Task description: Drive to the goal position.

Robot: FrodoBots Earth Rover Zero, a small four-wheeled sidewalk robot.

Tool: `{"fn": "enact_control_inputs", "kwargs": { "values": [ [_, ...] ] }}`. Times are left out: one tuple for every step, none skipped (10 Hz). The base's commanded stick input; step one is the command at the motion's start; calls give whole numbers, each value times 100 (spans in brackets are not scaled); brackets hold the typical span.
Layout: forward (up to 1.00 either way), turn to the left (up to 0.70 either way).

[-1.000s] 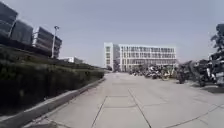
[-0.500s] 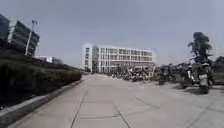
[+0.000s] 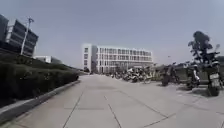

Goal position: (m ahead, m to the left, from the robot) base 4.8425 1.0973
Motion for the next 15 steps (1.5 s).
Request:
{"fn": "enact_control_inputs", "kwargs": {
  "values": [
    [70,34],
    [70,34],
    [70,34],
    [70,34],
    [70,19],
    [70,-1],
    [70,-1],
    [70,-1],
    [70,-1],
    [70,0],
    [70,9],
    [70,34],
    [70,31],
    [70,14],
    [70,-1]
  ]
}}
